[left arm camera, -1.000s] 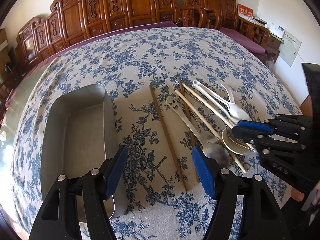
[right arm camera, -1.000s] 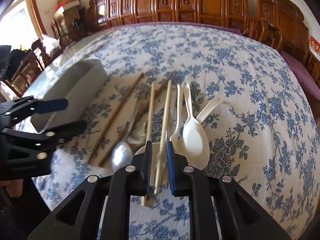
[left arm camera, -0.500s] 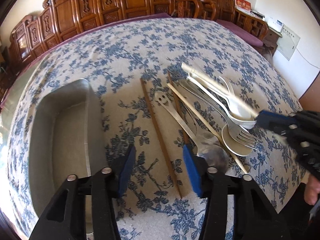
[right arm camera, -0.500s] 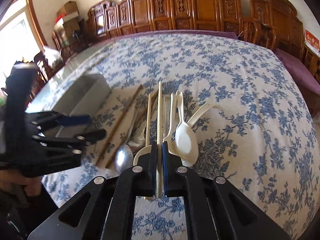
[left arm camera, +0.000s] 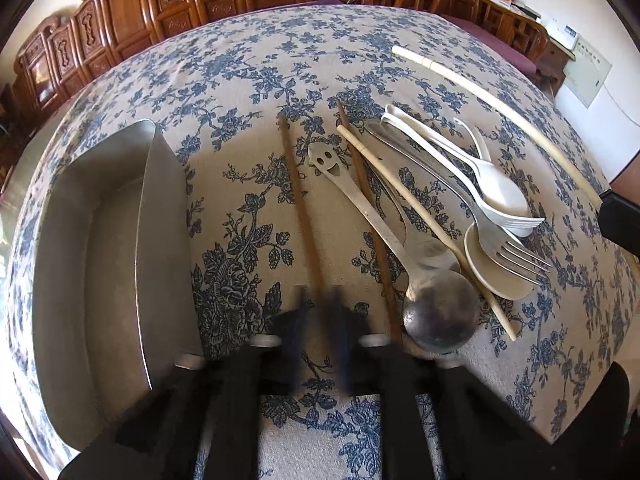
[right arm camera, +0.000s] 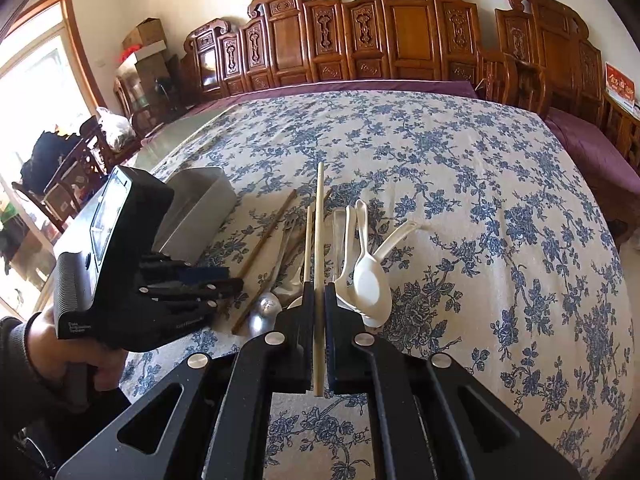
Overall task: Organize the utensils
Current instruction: 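Grasp another wooden chopstick with the left tool while the right tool holds its chopstick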
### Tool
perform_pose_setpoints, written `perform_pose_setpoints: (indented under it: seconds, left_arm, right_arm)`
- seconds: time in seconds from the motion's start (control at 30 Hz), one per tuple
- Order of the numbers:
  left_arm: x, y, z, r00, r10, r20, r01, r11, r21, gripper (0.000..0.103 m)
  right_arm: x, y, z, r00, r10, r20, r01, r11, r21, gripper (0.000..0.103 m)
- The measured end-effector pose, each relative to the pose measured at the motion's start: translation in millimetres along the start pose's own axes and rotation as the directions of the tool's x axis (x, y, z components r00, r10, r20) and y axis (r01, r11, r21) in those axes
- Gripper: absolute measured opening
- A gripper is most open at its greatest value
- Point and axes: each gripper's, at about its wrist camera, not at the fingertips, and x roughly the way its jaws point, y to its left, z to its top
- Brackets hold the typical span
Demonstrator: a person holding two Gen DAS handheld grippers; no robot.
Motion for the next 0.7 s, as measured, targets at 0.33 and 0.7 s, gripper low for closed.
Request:
perform_pose_setpoints:
  seconds: [0.33, 0.7]
  left_arm:
    - [-37.1, 9.5, -11.9, 0.998, -0.021, 0.059, 0.022, 1.0, -0.011, 0.004]
    - [-97.3, 25.2, -24.9, 0.981, -0.049, 0.19, 0.055, 0.998, -0.025, 0.004]
  right_arm:
    - [-11.7, 15.2, 1.6, 1.0, -0.011, 0.02, 0.011, 1.0, -0.023, 0.006]
    - [-26.7, 41.5, 4.2, 0.999, -0.025, 0.045, 0.027, 0.999, -0.043, 0.006]
